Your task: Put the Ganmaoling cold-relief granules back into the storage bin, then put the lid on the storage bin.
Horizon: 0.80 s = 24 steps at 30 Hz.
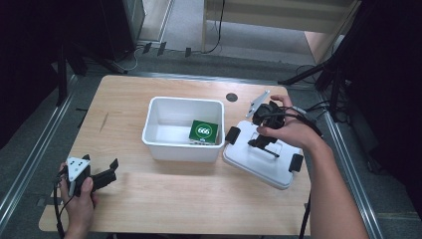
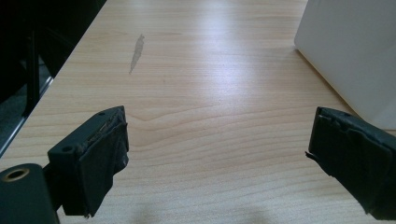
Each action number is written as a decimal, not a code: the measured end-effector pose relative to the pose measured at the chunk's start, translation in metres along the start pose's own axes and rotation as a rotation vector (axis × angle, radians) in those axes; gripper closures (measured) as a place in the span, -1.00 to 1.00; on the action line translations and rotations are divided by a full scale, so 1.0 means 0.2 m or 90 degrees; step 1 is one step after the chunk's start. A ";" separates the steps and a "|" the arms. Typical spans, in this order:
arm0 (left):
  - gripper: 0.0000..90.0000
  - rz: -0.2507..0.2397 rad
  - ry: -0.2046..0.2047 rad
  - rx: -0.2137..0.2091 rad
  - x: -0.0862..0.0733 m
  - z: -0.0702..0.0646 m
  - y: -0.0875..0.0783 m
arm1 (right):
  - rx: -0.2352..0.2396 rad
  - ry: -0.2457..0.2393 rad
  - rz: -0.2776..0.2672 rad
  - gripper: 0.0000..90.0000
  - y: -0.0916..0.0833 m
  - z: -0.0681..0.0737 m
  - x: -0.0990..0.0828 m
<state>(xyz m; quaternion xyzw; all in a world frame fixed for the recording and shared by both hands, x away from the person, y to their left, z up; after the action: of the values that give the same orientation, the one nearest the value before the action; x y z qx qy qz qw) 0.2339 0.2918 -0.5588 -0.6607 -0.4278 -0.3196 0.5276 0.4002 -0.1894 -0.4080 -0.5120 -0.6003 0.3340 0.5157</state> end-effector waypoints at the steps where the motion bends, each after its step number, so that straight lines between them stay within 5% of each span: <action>1: -0.88 0.000 0.000 0.000 0.00 0.00 0.00 | -0.002 0.006 0.003 -1.00 0.00 0.00 -0.02; 24: -0.88 0.001 0.002 -0.001 0.00 0.00 0.00 | 0.004 0.051 0.026 -1.00 0.10 0.03 -0.20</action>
<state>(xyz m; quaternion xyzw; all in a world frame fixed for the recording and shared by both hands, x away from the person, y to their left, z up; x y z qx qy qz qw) 0.2335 0.2916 -0.5588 -0.6610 -0.4262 -0.3203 0.5282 0.3975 -0.2215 -0.4401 -0.5355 -0.5673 0.3254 0.5343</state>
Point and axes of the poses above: each handheld gripper's, and its own axes: y roughly forward along the jaws, x roughly out of its top, z roughly to its left, the point moved 2 cm from there along y, roughly forward along the jaws, and after that the axes turned 11 degrees about -y, right-handed, at the moved point
